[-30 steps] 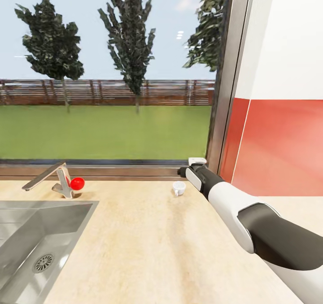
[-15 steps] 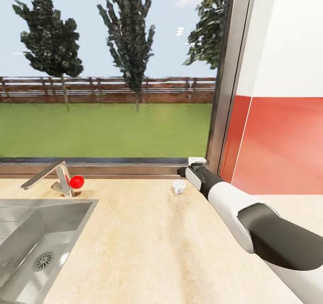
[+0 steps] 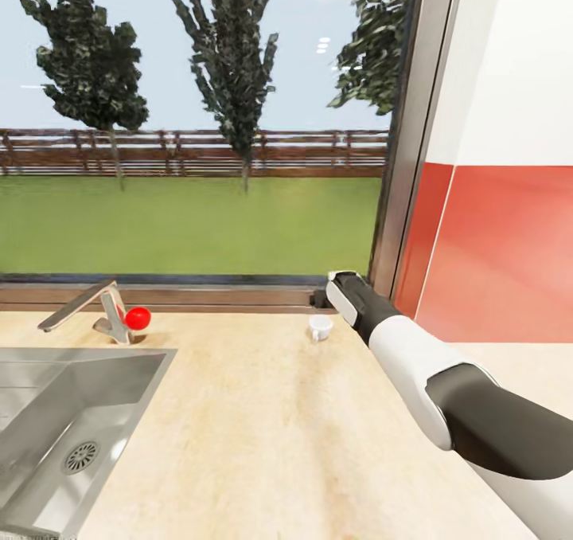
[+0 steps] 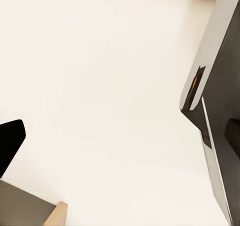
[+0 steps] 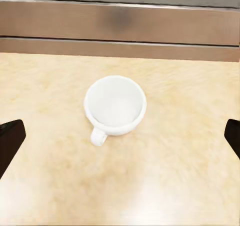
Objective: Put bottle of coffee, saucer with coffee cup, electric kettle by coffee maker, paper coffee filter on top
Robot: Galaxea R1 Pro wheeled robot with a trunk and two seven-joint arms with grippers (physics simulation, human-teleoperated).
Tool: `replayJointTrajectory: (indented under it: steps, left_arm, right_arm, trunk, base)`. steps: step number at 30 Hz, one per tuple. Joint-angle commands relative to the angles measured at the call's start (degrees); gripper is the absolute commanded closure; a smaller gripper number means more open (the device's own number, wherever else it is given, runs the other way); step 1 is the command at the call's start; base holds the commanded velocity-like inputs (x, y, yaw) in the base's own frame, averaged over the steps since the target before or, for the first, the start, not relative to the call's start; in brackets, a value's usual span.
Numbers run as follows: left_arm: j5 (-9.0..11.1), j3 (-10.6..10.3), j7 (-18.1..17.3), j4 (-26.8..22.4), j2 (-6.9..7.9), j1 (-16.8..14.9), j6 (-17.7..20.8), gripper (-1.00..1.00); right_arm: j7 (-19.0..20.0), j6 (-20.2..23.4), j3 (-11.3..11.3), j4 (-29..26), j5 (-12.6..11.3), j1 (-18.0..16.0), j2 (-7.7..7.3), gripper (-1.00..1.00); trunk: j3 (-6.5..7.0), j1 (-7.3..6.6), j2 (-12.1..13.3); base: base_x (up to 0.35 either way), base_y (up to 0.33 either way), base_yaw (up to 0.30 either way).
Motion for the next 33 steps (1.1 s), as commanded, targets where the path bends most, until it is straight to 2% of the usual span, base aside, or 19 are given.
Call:
replayJointTrajectory:
  steps: [1,3,4,8,22,28,31,33]
  left_arm:
    - [0.2,0.1,0.0,0.1,0.0,0.0,-0.3,-1.0]
    - [0.2,0.1,0.0,0.1,-0.01,0.0,-0.3,-1.0]
    - [0.2,0.1,0.0,0.2,-0.01,0.0,-0.3,-1.0]
    - [0.2,0.1,0.0,0.2,-0.08,0.1,-0.3,-1.0]
    - [0.2,0.1,0.1,0.1,-0.04,0.1,-0.3,-1.0]
    - [0.2,0.1,0.1,0.2,-0.1,0.3,-0.3,-1.0]
    - [0.2,0.1,0.1,0.2,-0.15,0.3,-0.3,-1.0]
    - [0.2,0.1,0.1,0.2,-0.19,0.4,-0.3,-1.0]
  right_arm:
    - [-0.8,0.9,0.2,-0.9,-0.6,-0.1,-0.11,-1.0]
    - [-2.9,1.7,-1.2,-1.9,-0.6,-0.1,-0.18,-1.0]
    - [-5.2,2.0,-3.0,-2.2,-0.6,-0.1,-0.2,-1.0]
    - [-7.1,2.1,-5.4,-2.4,-0.5,-0.1,-0.21,-1.0]
    - [-7.8,2.1,-5.9,-2.1,-0.5,-0.1,-0.51,-1.0]
    - [-7.8,2.1,-5.7,-2.5,-0.2,-0.1,-1.08,-1.0]
    - [-10.4,2.2,-5.8,-3.4,-0.1,-0.1,-1.49,-1.0]
    - [-13.7,2.2,-5.8,-3.5,-0.1,-0.3,-1.81,-1.0]
  trunk:
    - [-0.18,0.02,-0.1]
    - [-0.36,0.02,-0.1]
    - [-0.45,0.02,-0.1]
    - [-0.81,0.02,-0.1]
    - [-2.09,0.02,-0.1]
    - [-2.18,0.02,-0.1]
    - [-2.18,0.02,-0.1]
    - [-2.18,0.02,-0.1]
  base:
    - [0.0,0.0,0.093]
    - [0.0,0.0,0.094]
    - [0.0,0.0,0.095]
    - [0.0,0.0,0.095]
    - [0.0,0.0,0.016]
    - [0.0,0.0,0.0]
    - [0.0,0.0,0.0]
    - [0.0,0.0,0.0]
